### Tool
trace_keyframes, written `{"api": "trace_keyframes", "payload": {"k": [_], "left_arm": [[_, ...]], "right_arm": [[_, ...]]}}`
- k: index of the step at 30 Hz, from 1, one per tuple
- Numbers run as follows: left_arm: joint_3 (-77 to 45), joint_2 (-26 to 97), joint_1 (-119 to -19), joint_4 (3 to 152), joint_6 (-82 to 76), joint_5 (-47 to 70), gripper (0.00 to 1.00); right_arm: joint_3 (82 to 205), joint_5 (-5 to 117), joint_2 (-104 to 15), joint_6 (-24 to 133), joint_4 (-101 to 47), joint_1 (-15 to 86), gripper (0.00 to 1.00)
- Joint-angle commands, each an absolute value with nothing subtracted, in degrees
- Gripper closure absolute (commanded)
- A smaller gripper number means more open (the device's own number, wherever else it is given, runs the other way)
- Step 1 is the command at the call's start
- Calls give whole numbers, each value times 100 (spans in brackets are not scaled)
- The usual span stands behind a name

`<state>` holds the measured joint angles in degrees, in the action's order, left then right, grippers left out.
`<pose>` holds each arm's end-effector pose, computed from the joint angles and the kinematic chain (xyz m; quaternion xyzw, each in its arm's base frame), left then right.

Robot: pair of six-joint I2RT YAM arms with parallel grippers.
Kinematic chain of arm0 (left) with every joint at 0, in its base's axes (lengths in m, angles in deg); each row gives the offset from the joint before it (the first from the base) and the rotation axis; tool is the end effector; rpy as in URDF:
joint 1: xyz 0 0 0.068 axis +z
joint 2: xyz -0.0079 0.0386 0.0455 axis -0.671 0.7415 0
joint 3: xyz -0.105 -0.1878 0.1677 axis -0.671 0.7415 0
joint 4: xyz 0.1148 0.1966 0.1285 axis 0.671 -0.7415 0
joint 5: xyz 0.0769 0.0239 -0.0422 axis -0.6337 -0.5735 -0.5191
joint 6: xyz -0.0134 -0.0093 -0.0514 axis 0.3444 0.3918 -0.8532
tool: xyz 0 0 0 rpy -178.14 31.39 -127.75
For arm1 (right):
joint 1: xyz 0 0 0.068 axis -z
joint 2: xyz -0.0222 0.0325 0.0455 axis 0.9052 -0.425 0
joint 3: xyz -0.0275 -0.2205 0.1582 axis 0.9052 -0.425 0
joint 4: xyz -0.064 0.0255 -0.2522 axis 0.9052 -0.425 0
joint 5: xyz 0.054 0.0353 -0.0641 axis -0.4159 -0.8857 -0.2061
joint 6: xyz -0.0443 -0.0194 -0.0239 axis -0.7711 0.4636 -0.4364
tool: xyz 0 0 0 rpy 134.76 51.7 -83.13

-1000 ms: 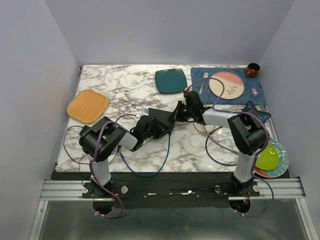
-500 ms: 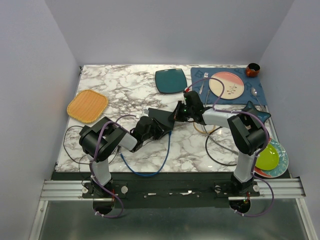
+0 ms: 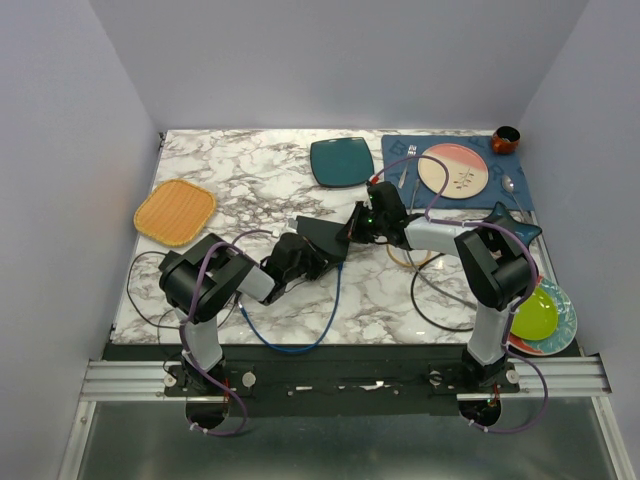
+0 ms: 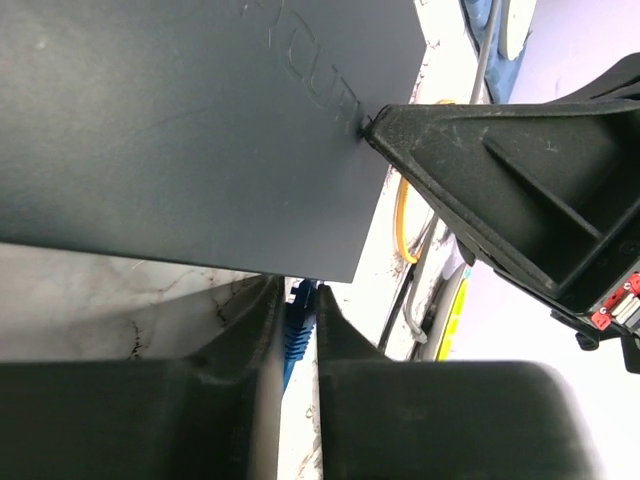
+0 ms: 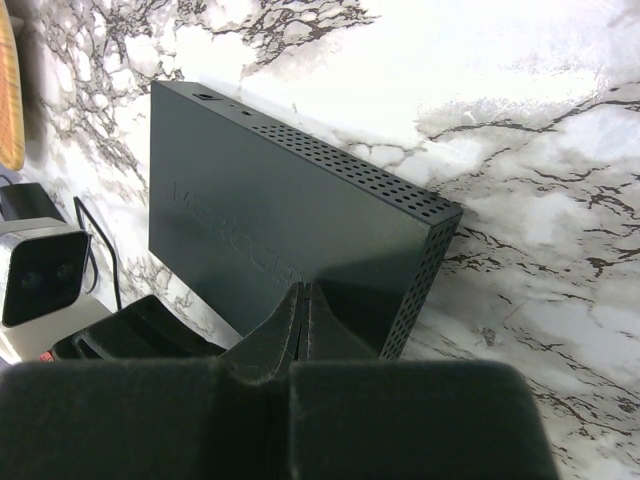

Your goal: Pull the plug from the switch port

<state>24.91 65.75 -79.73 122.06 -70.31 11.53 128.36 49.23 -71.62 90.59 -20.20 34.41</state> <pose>0.2444 -0.1945 0.0996 -0.2664 0.8101 -0.4730 0.2214 0.3347 0.2068 0.1501 0.0493 0.9050 0.3345 0.2581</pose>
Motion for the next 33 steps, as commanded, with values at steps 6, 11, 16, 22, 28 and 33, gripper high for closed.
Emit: {"api": "trace_keyframes", "payload": {"k": [6, 11, 16, 22, 28, 33], "left_arm": [[2554, 6849, -8073, 11418, -6845, 1158, 100], [2651, 6928, -8055, 11664, -6836, 1193, 100], [2730, 7043, -8029, 12015, -6880, 1220, 100], [2704, 7140, -8020, 12104, -6924, 1264, 100], [2651, 7104, -8002, 12025, -6889, 1264, 100], [2669, 7104, -8011, 12042, -6889, 1263, 100]], "right_arm": [[12561, 5341, -7515, 8861, -2897, 3426, 99], [12570, 5402, -7243, 8826, -2975, 3426, 99], [12509, 5499, -6751, 8668, -3142, 3417, 99], [12360, 5631, -6276, 8518, -3380, 3295, 99], [12157, 5622, -6153, 8562, -3406, 3189, 99], [12122, 5622, -6170, 8588, -3389, 3066, 99]]}}
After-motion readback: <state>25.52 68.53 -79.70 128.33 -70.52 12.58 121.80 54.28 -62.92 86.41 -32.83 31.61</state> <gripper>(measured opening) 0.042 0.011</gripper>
